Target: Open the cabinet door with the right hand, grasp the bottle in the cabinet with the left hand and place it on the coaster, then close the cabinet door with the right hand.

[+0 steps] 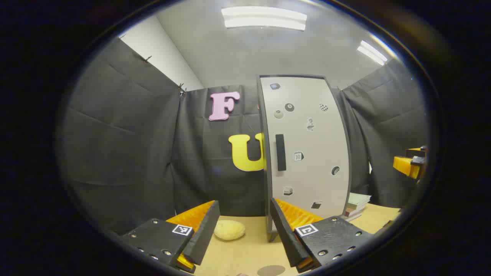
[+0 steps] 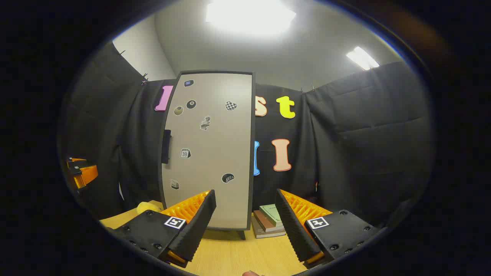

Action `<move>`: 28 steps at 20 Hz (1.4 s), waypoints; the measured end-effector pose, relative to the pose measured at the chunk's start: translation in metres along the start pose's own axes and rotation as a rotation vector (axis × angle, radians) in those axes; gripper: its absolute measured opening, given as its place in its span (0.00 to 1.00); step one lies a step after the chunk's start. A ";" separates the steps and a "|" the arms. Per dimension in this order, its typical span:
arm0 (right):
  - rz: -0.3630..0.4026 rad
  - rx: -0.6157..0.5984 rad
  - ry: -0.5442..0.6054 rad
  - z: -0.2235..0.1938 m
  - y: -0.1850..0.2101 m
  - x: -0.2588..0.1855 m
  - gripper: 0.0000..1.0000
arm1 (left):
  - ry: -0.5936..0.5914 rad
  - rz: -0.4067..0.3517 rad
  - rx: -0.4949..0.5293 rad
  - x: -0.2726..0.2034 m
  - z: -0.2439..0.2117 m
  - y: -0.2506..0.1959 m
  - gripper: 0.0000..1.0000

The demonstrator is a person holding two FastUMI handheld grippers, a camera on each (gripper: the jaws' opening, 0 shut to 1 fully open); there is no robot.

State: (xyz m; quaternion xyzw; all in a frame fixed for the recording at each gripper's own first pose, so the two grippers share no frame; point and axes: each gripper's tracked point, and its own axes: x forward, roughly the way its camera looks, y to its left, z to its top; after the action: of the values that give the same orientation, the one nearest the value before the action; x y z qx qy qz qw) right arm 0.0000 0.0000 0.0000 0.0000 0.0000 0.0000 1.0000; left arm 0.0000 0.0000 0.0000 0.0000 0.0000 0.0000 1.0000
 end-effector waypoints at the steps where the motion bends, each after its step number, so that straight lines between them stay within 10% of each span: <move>1: 0.000 0.005 0.002 -0.001 0.001 0.002 0.97 | -0.002 0.003 0.007 0.000 0.001 0.001 0.82; 28: 0.038 0.033 0.024 -0.016 -0.025 0.008 0.97 | -0.007 0.052 0.026 -0.010 0.008 -0.032 0.79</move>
State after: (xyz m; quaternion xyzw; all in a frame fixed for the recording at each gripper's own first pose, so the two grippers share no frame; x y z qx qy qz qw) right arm 0.0079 -0.0255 -0.0159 0.0165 0.0118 0.0192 0.9996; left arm -0.0097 -0.0323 0.0084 0.0131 -0.0033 0.0259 0.9996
